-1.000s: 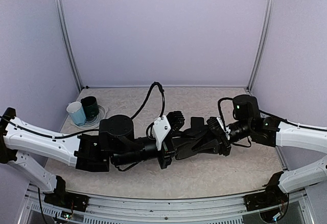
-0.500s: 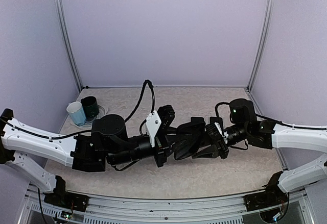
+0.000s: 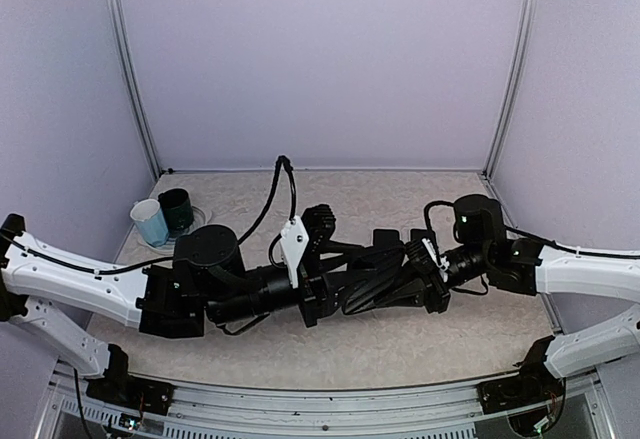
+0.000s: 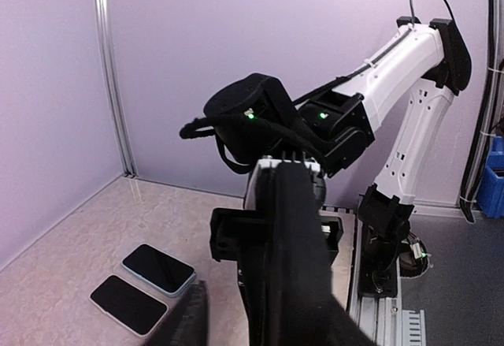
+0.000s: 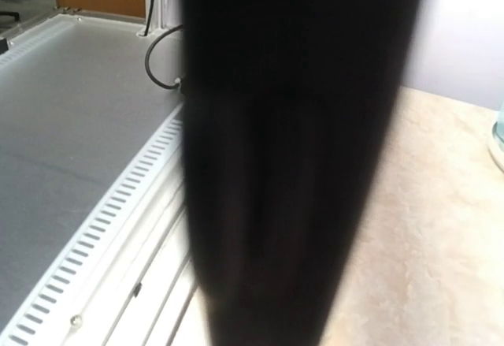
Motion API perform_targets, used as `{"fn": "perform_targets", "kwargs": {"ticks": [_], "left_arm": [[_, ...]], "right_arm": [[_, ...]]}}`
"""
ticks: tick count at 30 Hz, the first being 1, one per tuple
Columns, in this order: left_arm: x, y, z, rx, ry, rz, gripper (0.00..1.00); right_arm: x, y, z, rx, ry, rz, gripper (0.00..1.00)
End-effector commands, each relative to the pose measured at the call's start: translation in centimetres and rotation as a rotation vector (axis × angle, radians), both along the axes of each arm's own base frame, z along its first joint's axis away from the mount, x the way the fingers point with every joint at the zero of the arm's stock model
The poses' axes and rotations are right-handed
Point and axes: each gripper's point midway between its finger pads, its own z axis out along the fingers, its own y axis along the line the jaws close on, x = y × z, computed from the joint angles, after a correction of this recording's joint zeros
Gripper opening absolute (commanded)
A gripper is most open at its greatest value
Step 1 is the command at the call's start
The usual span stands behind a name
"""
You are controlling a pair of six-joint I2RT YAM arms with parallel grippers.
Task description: Put the phone into the phone case
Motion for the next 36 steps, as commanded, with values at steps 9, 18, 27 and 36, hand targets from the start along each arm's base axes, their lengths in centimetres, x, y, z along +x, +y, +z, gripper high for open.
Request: {"fn": "perform_targets", "kwargs": {"ticks": [9, 18, 27, 36], "left_arm": [[-1.4, 2.4, -4.4, 0.078, 0.007, -0.077, 0.75], [-0.9, 0.8, -6.3, 0.153, 0.001, -0.037, 0.44], [-0.9, -0.2, -8.7, 0.237, 0.016, -0.052, 0.08], [0.5, 0.7, -6.8, 0.165, 0.013, 0.037, 0.0]], "right_arm": [[-0.9, -0.6, 3.5, 0.07, -0.038, 0.002, 0.0], [-0.4, -0.1, 3.5, 0.06, -0.031, -0.004, 0.0], [-0.3, -0.3, 4.0, 0.066, -0.051, -0.01, 0.0], [-0.5, -0.3, 3.9, 0.065, -0.048, 0.004, 0.0]]}}
